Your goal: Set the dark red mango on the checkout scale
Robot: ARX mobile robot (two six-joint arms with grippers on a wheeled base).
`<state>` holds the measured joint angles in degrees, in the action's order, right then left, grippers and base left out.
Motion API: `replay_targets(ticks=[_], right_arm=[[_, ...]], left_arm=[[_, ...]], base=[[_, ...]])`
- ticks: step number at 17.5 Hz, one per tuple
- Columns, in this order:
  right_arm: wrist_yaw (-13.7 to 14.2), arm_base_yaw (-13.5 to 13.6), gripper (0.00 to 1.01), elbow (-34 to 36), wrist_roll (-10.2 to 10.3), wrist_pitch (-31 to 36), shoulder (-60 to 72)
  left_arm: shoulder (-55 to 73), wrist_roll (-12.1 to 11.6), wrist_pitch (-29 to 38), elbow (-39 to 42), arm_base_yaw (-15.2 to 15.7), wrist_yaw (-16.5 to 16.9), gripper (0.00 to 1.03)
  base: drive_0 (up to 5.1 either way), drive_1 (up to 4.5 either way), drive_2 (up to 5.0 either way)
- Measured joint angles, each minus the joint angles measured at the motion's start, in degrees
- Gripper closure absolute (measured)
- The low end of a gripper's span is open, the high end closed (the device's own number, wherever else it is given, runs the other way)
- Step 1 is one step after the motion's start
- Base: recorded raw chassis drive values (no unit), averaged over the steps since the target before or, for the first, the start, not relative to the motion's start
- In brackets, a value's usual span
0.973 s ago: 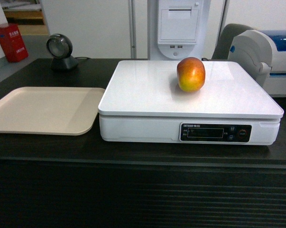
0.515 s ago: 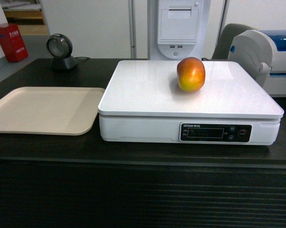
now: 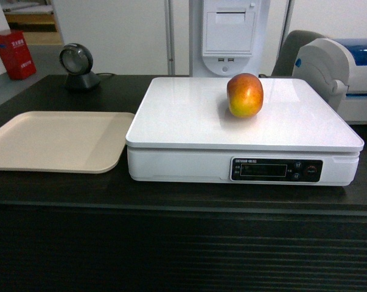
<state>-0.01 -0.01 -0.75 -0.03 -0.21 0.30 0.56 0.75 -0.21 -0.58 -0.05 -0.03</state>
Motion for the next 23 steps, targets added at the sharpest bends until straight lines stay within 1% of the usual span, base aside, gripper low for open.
replay_targets(ticks=[23], right_arm=[[0.0,0.0,0.03,0.0,0.0,-0.1,0.0]], left_arm=[[0.0,0.0,0.0,0.0,0.0,0.0,0.05]], base=[[0.0,0.00,0.0]])
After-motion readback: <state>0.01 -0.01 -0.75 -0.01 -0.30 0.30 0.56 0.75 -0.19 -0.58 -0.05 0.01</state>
